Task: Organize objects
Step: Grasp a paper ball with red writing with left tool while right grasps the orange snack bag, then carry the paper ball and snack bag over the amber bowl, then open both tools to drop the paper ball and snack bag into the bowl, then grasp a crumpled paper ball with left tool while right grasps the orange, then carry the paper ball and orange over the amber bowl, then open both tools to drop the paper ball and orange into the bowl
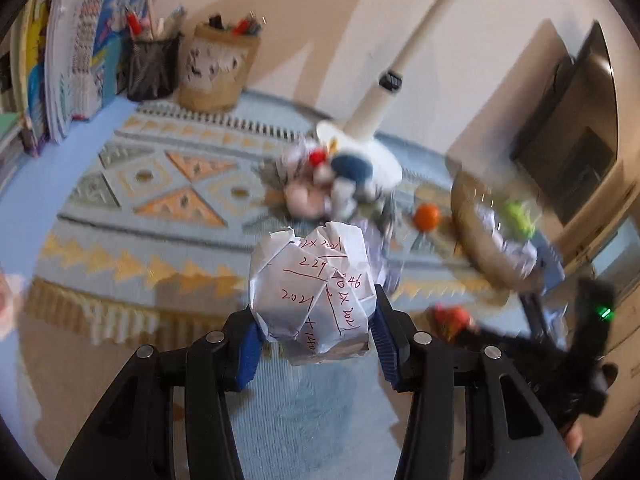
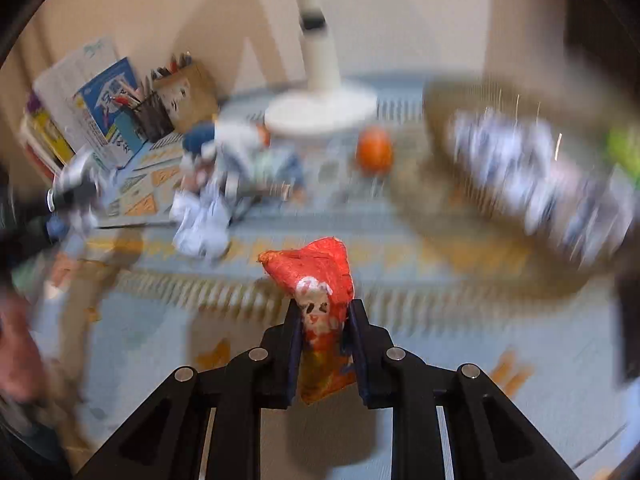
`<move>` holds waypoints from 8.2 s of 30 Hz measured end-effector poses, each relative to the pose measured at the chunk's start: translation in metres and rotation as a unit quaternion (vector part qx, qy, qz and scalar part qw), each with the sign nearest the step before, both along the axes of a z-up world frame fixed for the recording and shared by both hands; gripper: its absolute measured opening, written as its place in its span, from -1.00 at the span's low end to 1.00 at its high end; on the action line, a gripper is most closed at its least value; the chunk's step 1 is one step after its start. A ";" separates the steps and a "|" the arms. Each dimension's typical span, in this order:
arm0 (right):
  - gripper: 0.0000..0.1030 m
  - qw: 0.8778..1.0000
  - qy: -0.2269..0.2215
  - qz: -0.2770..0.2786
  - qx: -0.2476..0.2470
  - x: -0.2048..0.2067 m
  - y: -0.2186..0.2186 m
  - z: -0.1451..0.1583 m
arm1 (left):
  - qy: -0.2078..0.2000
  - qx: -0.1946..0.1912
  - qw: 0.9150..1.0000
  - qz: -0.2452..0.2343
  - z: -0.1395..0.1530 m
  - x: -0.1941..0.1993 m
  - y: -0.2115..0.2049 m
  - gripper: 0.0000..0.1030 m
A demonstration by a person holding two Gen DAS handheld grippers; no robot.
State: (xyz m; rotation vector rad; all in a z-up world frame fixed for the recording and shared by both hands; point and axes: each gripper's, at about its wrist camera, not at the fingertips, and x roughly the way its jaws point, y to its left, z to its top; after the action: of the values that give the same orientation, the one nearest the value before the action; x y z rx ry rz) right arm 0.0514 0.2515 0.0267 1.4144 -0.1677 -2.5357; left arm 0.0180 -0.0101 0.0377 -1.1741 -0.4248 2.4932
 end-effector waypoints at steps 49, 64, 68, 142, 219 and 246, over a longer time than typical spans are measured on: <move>-0.45 0.992 0.119 0.041 0.020 0.020 0.004 -0.002 | 0.101 -0.058 0.993 0.014 0.033 0.027 0.034 -0.08; -0.46 0.958 0.219 -0.182 0.039 -0.006 0.181 0.127 | 0.079 -0.035 0.977 -0.193 0.081 -0.075 0.260 -0.08; -0.45 0.955 0.192 -0.225 0.035 -0.044 0.201 0.118 | 0.114 -0.076 0.972 -0.192 0.068 -0.082 0.290 0.68; 0.51 0.979 -0.014 -0.191 -0.072 -0.113 0.019 -0.017 | -0.002 -0.114 0.985 -0.129 -0.034 -0.069 0.070 0.97; -0.24 0.987 0.101 0.124 -0.019 0.025 -0.013 -0.006 | 0.133 -0.144 0.977 -0.086 0.023 0.032 0.086 0.08; -0.22 0.965 0.189 -0.177 -0.032 -0.103 0.221 0.097 | 0.105 -0.115 0.960 -0.233 0.044 -0.132 0.331 0.64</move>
State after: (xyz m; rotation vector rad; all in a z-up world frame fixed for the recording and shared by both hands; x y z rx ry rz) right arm -0.0515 0.4722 0.1235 0.9163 -0.4641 -2.9999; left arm -0.1141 0.3205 0.0817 -0.9375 0.1884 2.2486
